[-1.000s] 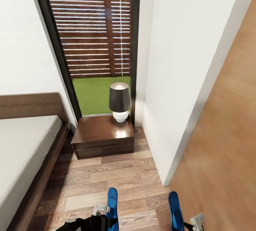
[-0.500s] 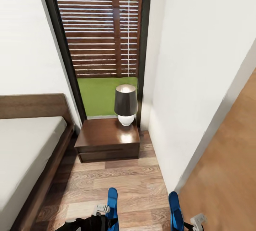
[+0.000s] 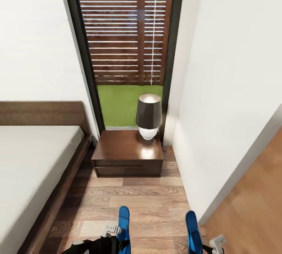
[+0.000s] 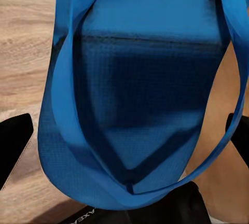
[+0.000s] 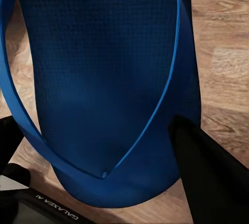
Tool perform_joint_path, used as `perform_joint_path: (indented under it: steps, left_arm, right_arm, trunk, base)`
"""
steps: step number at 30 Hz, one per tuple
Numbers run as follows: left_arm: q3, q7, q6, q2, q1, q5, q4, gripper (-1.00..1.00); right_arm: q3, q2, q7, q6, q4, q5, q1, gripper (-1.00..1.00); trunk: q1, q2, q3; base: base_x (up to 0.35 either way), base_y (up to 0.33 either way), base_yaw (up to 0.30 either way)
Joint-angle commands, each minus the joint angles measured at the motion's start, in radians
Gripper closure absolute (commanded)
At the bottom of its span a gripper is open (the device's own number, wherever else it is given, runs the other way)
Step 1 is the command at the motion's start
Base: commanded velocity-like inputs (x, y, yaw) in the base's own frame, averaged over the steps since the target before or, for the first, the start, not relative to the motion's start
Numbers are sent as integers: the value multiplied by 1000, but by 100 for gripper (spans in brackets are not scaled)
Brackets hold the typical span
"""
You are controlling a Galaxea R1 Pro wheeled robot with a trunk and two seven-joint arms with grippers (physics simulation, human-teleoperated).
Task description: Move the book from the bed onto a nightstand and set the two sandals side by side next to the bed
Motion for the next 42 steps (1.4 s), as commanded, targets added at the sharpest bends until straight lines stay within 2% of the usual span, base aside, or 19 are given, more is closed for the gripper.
perform_joint_path:
  steps: [1,18,34,42]
  left_arm:
    - [-7,-1,0,1,-1,8,0,100]
    - [-8,-1,0,1,-1,8,0,100]
    - [-8,-1,0,1,-1,8,0,100]
    - [-8,-1,0,1,-1,8,0,100]
  right_arm:
    - [-9,1,5,-5,0,10,-1,100]
    - [-8,1,7,-5,1,10,-1,100]
    - [-8,1,7,-5,1,10,-1,100]
    - [-8,1,6,-5,1,10,-1,100]
  trunk:
    - [1,-1,-1]
    - [1,-1,-1]
    - [1,-1,-1]
    - [1,-1,-1]
  base:
    - [292,0,4]
    - [314,6,0]
    - [295,149,0]
    - [99,55,107]
